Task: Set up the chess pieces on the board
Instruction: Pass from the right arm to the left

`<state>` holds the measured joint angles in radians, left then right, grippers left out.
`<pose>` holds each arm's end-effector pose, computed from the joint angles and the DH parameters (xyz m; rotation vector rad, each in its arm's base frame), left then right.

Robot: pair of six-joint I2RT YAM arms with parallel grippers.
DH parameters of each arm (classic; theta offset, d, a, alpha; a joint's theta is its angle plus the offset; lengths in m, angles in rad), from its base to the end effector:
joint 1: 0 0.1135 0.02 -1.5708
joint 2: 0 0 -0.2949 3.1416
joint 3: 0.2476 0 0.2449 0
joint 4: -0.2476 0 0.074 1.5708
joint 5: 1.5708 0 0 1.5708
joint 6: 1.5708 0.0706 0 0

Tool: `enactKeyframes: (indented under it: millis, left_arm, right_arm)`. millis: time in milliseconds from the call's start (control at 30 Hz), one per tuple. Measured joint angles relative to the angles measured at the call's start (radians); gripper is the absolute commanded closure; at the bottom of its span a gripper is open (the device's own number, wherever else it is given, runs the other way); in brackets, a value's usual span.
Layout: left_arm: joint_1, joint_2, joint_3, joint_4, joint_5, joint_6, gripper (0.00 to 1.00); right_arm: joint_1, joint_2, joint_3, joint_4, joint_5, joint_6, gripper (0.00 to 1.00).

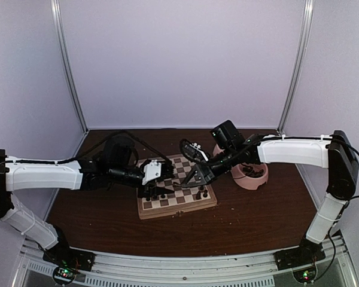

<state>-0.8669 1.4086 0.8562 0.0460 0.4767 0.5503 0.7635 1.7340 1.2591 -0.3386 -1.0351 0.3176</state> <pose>0.1860 -0.2691 0.2647 1.5688 1.3762 -0.6874 0.2341 0.3081 0.2693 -1.0943 2.2906 1.7154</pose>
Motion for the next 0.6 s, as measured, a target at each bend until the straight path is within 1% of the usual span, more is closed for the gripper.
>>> enactKeyframes:
  millis: [200,500,533,567,600]
  left_arm:
    - [0.000,0.014,0.000,-0.011,0.000,0.006,0.60]
    - [0.000,0.032,0.002,-0.009,0.000,0.005,0.60]
    - [0.000,0.034,0.002,-0.009,0.000,0.005,0.61]
    - [0.000,0.035,0.002,-0.009,0.000,0.005,0.63]
    - [0.000,0.035,0.002,-0.009,0.000,0.005,0.70]
  right_arm:
    - [0.000,0.000,0.001,0.016,-0.005,0.012,1.00]
    - [0.005,0.012,0.013,0.023,-0.013,0.029,1.00]
    - [0.005,0.013,0.013,0.023,-0.013,0.029,1.00]
    - [0.005,0.015,0.013,0.024,-0.013,0.029,1.00]
    - [0.005,0.016,0.013,0.025,-0.014,0.030,1.00]
